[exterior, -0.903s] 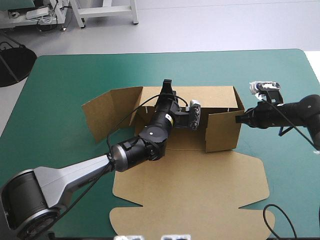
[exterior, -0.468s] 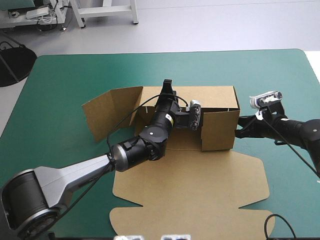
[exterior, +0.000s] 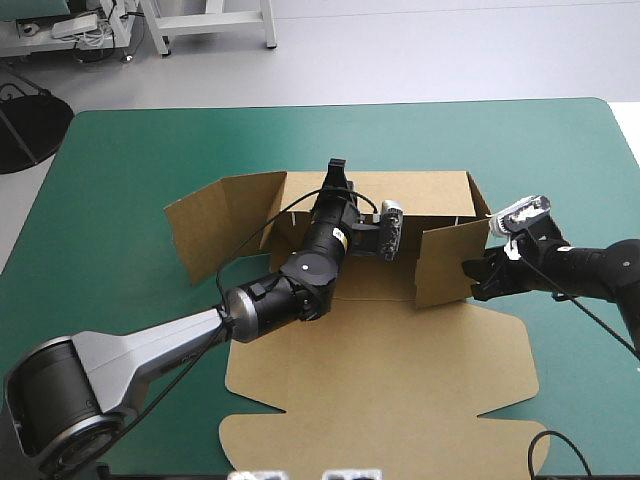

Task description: Fold the box

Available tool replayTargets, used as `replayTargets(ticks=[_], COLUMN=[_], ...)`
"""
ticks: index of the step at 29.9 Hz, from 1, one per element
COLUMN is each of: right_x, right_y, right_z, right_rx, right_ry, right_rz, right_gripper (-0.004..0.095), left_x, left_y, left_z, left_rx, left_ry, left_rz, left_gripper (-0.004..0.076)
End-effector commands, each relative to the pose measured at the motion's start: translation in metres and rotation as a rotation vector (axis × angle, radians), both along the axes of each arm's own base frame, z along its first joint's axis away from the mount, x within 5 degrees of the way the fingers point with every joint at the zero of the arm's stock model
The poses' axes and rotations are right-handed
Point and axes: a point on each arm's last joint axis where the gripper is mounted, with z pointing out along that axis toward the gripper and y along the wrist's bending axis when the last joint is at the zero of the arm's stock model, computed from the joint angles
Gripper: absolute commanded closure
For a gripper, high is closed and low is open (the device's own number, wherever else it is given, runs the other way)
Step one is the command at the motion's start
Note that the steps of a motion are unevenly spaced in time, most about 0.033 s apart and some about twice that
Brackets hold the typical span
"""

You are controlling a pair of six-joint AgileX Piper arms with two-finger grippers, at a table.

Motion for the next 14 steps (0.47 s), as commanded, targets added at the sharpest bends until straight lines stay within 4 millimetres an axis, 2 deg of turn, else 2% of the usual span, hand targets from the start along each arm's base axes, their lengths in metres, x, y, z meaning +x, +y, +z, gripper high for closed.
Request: replayTargets(ticks=[1, 7, 14], right_x=[-0.001, 0.011, 0.031], right_y=[0.003, 0.002, 0.002], right_z=[0.016, 0.014, -0.008], right_rx=[0.036, 0.085, 0.158], right_ry=[-0.066, -0.110, -0.049], right_rz=[0.011, -0.036, -0.047], right_gripper=[0.0479, 0.0480, 0.0499], left_x=[-0.008, -0.008, -0.008], left_y=[-0.005, -0.005, -0.006], left_z=[-0.007, -0.007, -0.007], left_rx=[-0.084, -0.083, -0.107], left_ry=[0.104, 0.102, 0.111], left_rz=[-0.001, -0.001, -0.005], left_gripper=[0.0732, 0.0732, 0.0732])
